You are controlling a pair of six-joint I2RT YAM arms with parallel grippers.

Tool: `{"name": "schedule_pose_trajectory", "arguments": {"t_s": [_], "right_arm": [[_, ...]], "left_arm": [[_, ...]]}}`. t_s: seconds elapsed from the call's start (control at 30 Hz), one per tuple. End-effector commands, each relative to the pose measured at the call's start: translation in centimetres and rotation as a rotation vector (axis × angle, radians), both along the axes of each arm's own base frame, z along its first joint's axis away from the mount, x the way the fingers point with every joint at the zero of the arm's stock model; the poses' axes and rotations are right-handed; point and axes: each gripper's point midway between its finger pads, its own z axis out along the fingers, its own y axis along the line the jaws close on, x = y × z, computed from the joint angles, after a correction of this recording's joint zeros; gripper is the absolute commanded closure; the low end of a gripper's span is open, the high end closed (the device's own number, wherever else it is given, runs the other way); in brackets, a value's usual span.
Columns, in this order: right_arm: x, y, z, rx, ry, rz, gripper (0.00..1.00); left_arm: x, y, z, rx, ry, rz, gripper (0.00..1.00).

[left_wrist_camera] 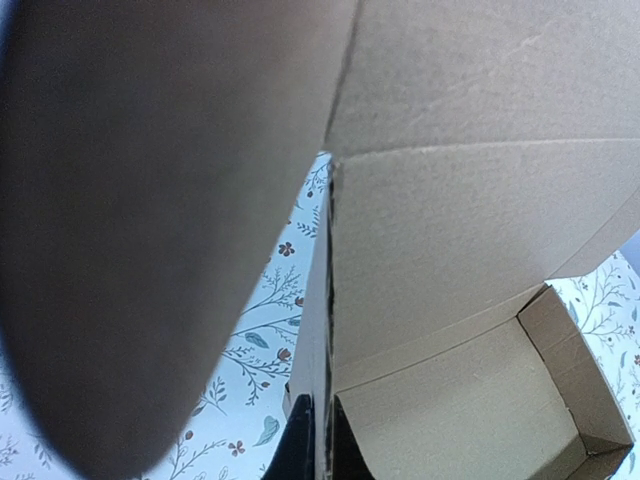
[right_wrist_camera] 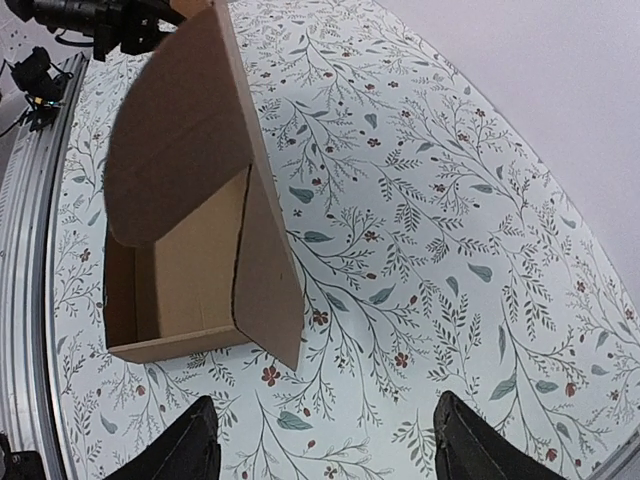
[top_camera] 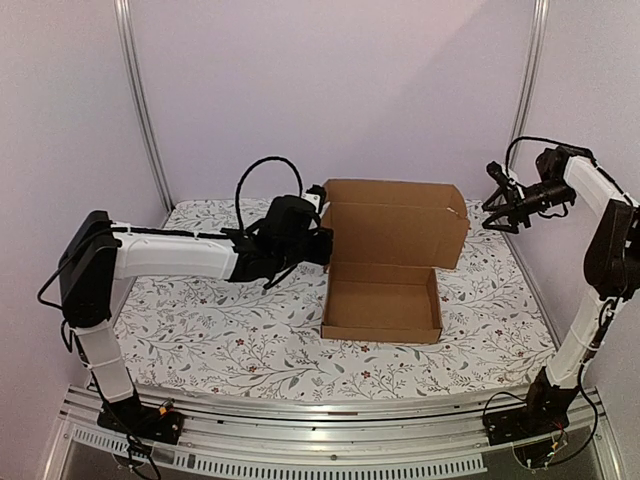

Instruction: Fold the paper box

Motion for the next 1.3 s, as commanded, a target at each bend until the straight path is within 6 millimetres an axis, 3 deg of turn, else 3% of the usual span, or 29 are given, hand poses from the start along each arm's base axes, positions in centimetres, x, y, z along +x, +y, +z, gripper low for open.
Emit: {"name": "schedule_pose_trajectory", "arguments": {"t_s": [0.0, 0.1, 0.23, 0.43, 0.67, 0.8, 1.1, 1.27], "right_arm": [[2.5, -1.1, -3.3, -0.015, 0.098, -0.15, 0.28], [2.5, -0.3, -4.9, -0.035, 0.145, -0.165, 0.28], [0.5, 2.0, -7.0, -0.07, 0.172, -0.1, 0.3], [-2.7, 4.7, -6.6, -0.032, 0.194, -0.064, 0.33], [-7.1, 8.8, -6.9, 0.031, 0.248, 0.002, 0.22], [-9.9, 10.7, -7.2, 0.03, 0.275, 0.085, 0.17], [-14.7, 11.5, -7.0, 0.034, 0.268, 0.283, 0.08], [-15.4, 12.1, -7.1, 0.019, 0.157, 0.297, 0.01]], "left_arm": [[-0.7, -0.8, -2.5, 0.047, 0.043, -0.011, 1.0], [-0.4, -0.9, -2.5, 0.048, 0.04, -0.005, 1.0], [-0.3, -1.4, -2.6, 0.034, 0.041, -0.006, 1.0], [-0.3, -2.4, -3.3, 0.024, 0.048, 0.006, 1.0], [-1.3, -3.8, -4.2, 0.012, 0.054, -0.011, 1.0], [-1.6, -3.5, -4.8, 0.023, 0.054, -0.018, 1.0], [-2.6, -3.2, -4.9, 0.044, -0.035, -0.158, 0.98], [-2.7, -2.3, -5.5, 0.015, -0.055, -0.208, 0.96]]}}
